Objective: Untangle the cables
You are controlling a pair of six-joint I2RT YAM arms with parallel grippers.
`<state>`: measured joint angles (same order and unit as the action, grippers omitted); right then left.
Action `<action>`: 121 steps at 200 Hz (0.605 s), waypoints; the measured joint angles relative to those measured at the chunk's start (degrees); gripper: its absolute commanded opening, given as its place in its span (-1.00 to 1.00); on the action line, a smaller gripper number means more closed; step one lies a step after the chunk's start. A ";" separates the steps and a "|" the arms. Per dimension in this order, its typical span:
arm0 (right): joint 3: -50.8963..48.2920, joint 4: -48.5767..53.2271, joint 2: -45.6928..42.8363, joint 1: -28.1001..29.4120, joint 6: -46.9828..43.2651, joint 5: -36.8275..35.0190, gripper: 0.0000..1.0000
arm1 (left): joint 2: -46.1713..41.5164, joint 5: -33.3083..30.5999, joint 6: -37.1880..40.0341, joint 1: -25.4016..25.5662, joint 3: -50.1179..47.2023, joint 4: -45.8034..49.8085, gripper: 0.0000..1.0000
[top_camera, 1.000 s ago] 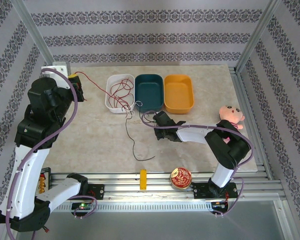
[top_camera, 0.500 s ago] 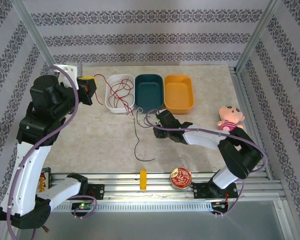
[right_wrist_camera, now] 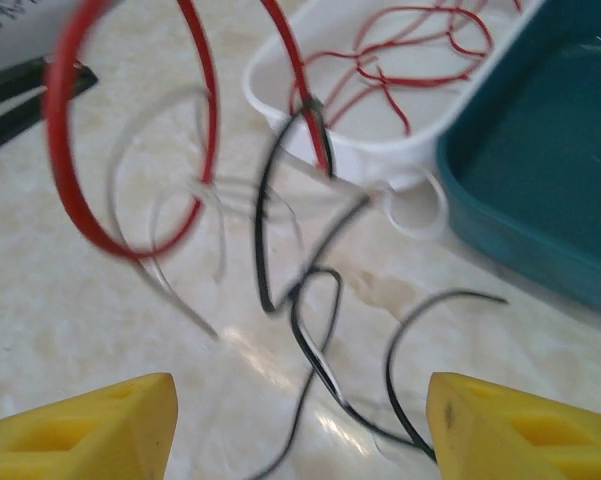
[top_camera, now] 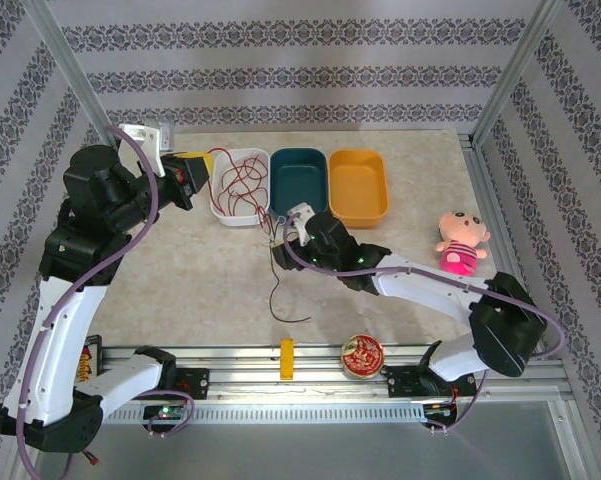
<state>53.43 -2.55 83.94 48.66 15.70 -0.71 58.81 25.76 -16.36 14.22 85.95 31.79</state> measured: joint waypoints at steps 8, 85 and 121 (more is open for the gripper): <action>1.22 -0.85 1.68 0.07 -0.28 0.31 0.24 | -0.02 0.17 -0.07 0.00 -0.02 -0.11 -1.00; 4.70 -4.52 8.46 0.11 -0.87 1.25 -0.25 | -1.01 -0.79 -0.20 0.00 -0.02 -0.11 -1.00; 4.66 -4.61 8.46 0.09 -0.37 1.25 -0.08 | -1.16 -1.84 -0.17 -0.02 -0.02 -0.11 -1.00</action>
<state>58.08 -7.16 92.40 48.75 15.33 0.54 57.65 23.92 -16.53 14.20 85.93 31.68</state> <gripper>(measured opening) 0.418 0.041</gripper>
